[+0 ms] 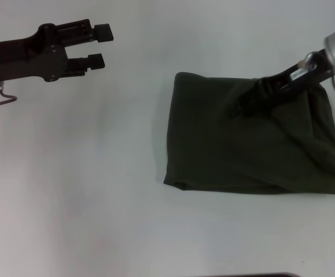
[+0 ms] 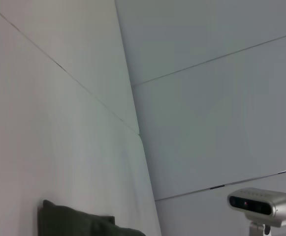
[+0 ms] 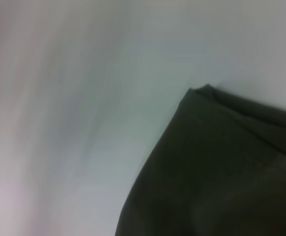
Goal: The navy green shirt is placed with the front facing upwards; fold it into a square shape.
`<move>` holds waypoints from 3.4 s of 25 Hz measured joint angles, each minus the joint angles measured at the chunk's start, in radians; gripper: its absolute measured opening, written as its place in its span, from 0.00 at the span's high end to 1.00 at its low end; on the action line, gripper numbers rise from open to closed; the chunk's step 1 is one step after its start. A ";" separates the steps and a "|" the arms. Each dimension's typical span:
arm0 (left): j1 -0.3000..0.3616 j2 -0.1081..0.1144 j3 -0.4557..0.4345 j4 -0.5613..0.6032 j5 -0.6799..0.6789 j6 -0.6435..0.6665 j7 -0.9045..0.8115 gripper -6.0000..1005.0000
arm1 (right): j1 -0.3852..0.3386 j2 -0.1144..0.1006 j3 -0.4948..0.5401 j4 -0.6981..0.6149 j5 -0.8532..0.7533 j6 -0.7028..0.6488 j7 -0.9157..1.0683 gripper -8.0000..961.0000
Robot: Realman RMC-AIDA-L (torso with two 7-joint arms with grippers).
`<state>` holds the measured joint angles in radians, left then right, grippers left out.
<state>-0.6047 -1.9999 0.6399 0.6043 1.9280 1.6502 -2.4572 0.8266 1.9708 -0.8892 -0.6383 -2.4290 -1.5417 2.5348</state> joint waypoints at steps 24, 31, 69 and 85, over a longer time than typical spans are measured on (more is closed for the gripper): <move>0.015 0.050 -0.004 -0.002 0.023 -0.084 -0.030 0.18 | -0.067 -0.057 0.075 -0.309 -0.180 -0.089 0.136 0.43; 0.036 0.074 -0.008 0.000 0.034 -0.093 -0.033 0.18 | -0.040 -0.010 0.092 -0.246 -0.040 -0.167 0.058 0.43; 0.043 0.083 -0.035 0.009 0.034 -0.123 -0.052 0.18 | -0.059 -0.019 0.109 -0.274 -0.126 -0.177 0.111 0.43; 0.043 0.081 -0.034 0.004 0.033 -0.126 -0.052 0.18 | -0.036 0.054 0.003 -0.262 -0.284 -0.049 0.173 0.43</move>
<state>-0.5614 -1.9187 0.6059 0.6087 1.9614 1.5239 -2.5096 0.7907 2.0250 -0.8860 -0.9005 -2.7130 -1.5911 2.7079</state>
